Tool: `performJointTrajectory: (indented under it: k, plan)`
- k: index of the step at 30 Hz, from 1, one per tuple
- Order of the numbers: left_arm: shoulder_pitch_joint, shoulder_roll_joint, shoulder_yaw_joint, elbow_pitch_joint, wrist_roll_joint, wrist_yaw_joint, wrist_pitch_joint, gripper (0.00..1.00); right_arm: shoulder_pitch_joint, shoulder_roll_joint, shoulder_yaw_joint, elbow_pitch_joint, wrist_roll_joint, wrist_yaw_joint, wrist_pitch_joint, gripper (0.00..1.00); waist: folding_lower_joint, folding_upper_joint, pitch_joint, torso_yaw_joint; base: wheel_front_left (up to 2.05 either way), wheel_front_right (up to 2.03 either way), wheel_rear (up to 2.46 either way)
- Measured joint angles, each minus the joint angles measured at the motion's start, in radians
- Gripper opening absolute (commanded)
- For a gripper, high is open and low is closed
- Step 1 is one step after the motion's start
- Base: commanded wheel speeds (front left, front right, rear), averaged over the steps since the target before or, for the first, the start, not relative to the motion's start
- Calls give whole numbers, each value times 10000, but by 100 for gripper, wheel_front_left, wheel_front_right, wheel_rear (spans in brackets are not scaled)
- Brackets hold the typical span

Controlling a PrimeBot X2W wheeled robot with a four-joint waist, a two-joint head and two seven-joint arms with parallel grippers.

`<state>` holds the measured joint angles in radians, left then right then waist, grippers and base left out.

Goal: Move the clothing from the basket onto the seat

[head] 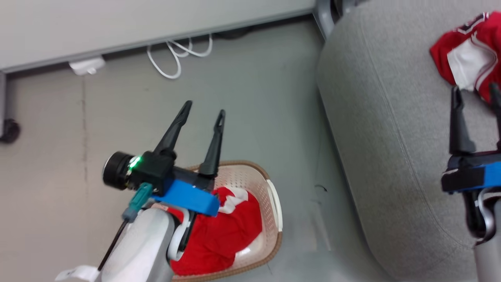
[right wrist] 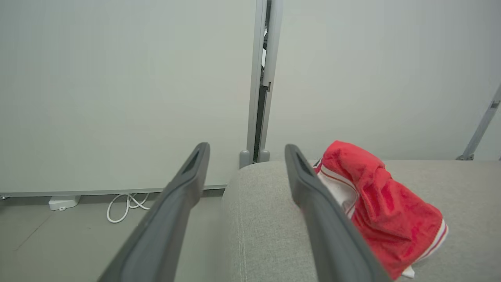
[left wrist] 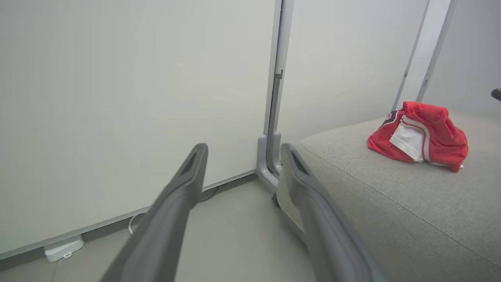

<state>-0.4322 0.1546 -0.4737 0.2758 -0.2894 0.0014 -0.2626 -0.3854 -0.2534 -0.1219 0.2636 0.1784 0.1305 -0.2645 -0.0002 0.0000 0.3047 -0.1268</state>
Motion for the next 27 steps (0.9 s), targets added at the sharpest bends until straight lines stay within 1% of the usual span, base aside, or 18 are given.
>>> performJointTrajectory:
  k: [6, 12, 16, 19, 27]
  plan:
    - [970, -320, 1164, -282, 173, -44, -4, 100, 847, 395, 541, -382, 33, 0, 4, 100, 0, 0, -887, 542, 0, 0, 0]
    - [1853, -525, 2004, -297, 454, -291, -2, 100, 1735, 765, 637, -759, -12, 0, 2, 100, -1, 0, -1708, 1038, 0, 0, 0]
    - [2310, -644, 2428, -290, 635, -447, -2, 100, 2264, 1024, 685, -1012, -100, 0, 2, 100, 0, 1, -2166, 1283, 0, 0, 0]
    - [2610, -702, 2736, -334, 713, -562, -4, 100, 2611, 1189, 905, -1162, -171, 0, 4, 100, 0, 0, -2435, 1408, 0, 0, 0]
    - [3299, -803, 3312, -403, 1034, -825, -2, 100, 3227, 1503, 1156, -1174, -301, 0, 2, 100, 0, 0, -2881, 1595, 0, 0, 0]
